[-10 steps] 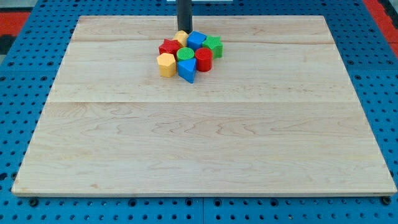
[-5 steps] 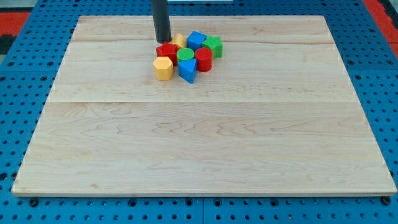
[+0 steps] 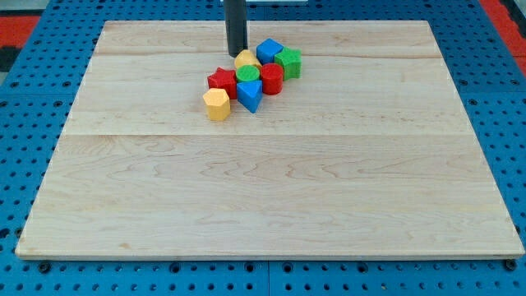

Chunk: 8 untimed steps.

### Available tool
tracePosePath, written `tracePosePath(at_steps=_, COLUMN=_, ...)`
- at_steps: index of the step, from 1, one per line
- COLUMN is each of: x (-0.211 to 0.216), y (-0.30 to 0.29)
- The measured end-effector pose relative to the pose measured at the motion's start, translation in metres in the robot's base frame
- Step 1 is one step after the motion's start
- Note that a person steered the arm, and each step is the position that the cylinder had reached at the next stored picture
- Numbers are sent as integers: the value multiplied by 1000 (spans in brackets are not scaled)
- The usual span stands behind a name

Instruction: Move the yellow heart into the green circle

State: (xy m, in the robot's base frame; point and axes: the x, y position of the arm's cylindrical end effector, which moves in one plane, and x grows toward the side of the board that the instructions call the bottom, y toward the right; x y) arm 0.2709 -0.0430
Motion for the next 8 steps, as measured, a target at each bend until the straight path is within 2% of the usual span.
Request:
tracePosePath(at_steps=2, x=12, y=7)
tracePosePath(at_steps=6, x=98, y=69)
tracePosePath(at_steps=8, x=112, y=81)
